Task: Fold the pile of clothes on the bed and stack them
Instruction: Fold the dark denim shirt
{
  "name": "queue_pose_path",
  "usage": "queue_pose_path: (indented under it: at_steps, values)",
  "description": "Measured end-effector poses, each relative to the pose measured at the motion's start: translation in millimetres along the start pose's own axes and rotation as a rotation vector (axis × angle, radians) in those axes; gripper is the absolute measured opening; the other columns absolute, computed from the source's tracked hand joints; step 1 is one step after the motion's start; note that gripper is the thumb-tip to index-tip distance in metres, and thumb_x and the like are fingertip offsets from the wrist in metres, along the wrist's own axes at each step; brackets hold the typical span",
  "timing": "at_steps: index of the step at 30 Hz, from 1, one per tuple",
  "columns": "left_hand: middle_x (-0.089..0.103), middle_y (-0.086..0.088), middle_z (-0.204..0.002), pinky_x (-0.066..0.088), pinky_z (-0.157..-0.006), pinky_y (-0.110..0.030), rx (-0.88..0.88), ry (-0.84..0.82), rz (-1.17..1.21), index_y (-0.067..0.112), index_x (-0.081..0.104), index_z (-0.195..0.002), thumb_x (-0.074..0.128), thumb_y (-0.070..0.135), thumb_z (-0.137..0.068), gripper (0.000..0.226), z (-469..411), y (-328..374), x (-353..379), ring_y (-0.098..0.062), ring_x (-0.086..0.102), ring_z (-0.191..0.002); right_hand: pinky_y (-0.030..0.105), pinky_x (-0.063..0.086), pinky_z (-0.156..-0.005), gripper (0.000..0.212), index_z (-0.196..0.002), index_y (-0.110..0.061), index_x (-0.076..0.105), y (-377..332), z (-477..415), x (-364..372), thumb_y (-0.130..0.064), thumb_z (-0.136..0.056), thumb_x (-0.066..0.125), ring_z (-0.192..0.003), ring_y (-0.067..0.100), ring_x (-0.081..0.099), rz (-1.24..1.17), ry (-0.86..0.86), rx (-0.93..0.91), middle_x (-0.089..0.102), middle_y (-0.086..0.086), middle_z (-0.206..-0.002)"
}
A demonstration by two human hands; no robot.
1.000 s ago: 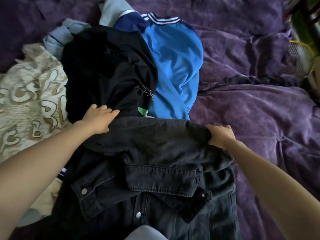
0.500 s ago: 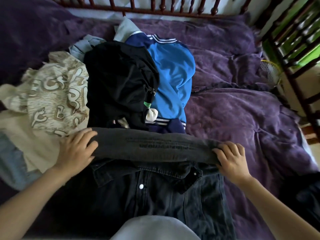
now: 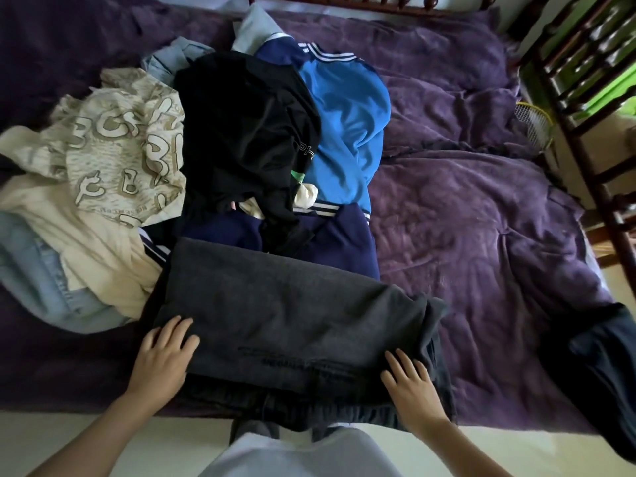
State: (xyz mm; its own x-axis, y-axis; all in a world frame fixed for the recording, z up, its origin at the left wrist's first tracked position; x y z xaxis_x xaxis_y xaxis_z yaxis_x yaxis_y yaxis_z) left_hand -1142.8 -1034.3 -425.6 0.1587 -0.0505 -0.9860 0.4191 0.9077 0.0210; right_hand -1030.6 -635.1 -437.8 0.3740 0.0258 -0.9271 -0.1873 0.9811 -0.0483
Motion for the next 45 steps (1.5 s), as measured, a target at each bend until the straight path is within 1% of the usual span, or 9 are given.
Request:
queue_pose_path:
  at_steps: [6, 11, 14, 16, 19, 27, 32, 39, 45]
  values:
    - [0.060, -0.026, -0.109, 0.046, -0.061, -0.052, -0.027, -0.155, -0.006, 0.015, 0.042, -0.129, 0.088, -0.004, -0.017, 0.123, -1, -1, -2, -0.038, 0.044, -0.102, 0.033, 0.056, -0.067, 0.071, -0.090, -0.017, 0.044, 18, -2, -32, -0.013, -0.034, 0.088, -0.090, 0.031, 0.069, 0.007, 0.056, -0.072, 0.072, 0.011, -0.099]
    - [0.058, -0.020, -0.088, 0.042, -0.032, -0.028, 0.101, 0.006, -0.118, 0.010, 0.057, -0.115, 0.063, -0.024, -0.047, 0.076, -7, -1, -23, -0.035, 0.041, -0.080, 0.041, 0.051, -0.080, 0.028, -0.076, -0.012, 0.067, 38, 6, -72, -0.013, -0.087, 0.042, -0.104, 0.036, 0.062, 0.145, 0.420, -0.104, 0.068, 0.015, -0.110]
    - [0.052, -0.020, -0.090, 0.045, -0.041, -0.035, 0.157, 0.018, -0.168, 0.010, 0.054, -0.116, 0.037, -0.015, -0.067, 0.057, 16, 4, -12, -0.034, 0.042, -0.078, 0.040, 0.052, -0.079, 0.012, -0.085, -0.019, 0.059, 31, 24, -46, -0.025, -0.077, 0.065, -0.108, 0.032, 0.053, 0.160, 0.222, -0.083, 0.069, 0.013, -0.110]
    - [0.058, -0.025, -0.089, 0.049, -0.050, -0.046, 0.092, -0.196, -0.215, 0.006, 0.065, -0.112, 0.074, -0.012, -0.046, 0.069, 27, 17, 1, -0.034, 0.041, -0.080, 0.039, 0.056, -0.071, 0.062, -0.088, -0.029, 0.048, 24, 28, -5, -0.046, -0.039, 0.082, -0.102, 0.028, 0.063, 0.030, -0.264, 0.023, 0.070, 0.006, -0.108]
    - [0.046, -0.020, -0.130, 0.033, -0.096, -0.059, -0.040, -0.472, -0.254, 0.017, 0.044, -0.139, 0.079, 0.033, -0.063, 0.085, 20, 47, -13, -0.034, 0.037, -0.120, 0.039, 0.056, -0.067, 0.040, -0.071, -0.038, 0.061, 12, 24, 5, -0.074, -0.068, 0.045, -0.094, 0.023, 0.070, -0.032, -0.177, 0.161, 0.071, -0.001, -0.103]
    - [0.063, -0.014, -0.121, 0.055, -0.066, -0.042, 0.064, -0.420, -0.007, 0.025, 0.055, -0.125, 0.073, 0.053, -0.046, 0.085, -23, 121, -14, -0.034, 0.066, -0.100, 0.050, 0.025, -0.111, 0.095, -0.150, -0.015, 0.008, 54, 19, 2, -0.049, -0.081, 0.064, -0.140, 0.036, 0.019, -0.897, -0.016, 1.146, 0.015, 0.014, -0.155]
    - [-0.020, -0.006, -0.156, 0.005, -0.115, -0.048, 0.118, -0.484, 0.118, 0.037, -0.009, -0.147, 0.034, 0.047, -0.097, 0.067, -34, 168, -13, -0.030, -0.012, -0.144, 0.046, 0.035, -0.108, 0.112, -0.150, -0.014, 0.003, 68, 12, 19, -0.034, -0.070, 0.080, -0.133, 0.036, 0.035, -1.228, -0.014, 1.162, 0.032, 0.017, -0.147]
    - [-0.025, -0.001, -0.155, 0.003, -0.116, -0.050, 0.133, -0.688, 0.121, 0.041, -0.008, -0.147, 0.036, 0.048, -0.096, 0.067, -45, 178, 2, -0.031, -0.018, -0.143, 0.032, 0.042, -0.054, 0.036, -0.103, 0.013, 0.058, 89, 22, 1, -0.002, -0.074, 0.072, -0.063, 0.026, 0.052, -1.428, -0.094, 1.179, 0.056, 0.018, -0.076]
    - [-0.030, -0.007, -0.152, 0.002, -0.114, -0.053, 0.123, -0.734, 0.045, 0.037, -0.014, -0.146, 0.043, 0.043, -0.094, 0.078, -52, 182, 6, -0.036, -0.021, -0.141, 0.037, 0.059, -0.070, 0.029, -0.106, -0.001, 0.060, 67, 27, -80, 0.012, -0.080, 0.056, -0.087, 0.035, 0.065, -1.834, 0.050, 0.882, 0.066, 0.021, -0.098]
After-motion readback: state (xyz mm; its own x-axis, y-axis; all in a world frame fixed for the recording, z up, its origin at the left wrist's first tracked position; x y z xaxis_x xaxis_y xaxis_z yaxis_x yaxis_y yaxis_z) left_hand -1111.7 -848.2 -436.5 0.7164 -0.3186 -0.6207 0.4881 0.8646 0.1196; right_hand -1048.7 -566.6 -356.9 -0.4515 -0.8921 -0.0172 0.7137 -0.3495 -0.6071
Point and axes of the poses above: each hand's wrist, its own z-axis away from the middle knuckle, its own x-axis out of the palm, y = z × x, the point moved 3 cm from there along -z, towards the middle knuckle
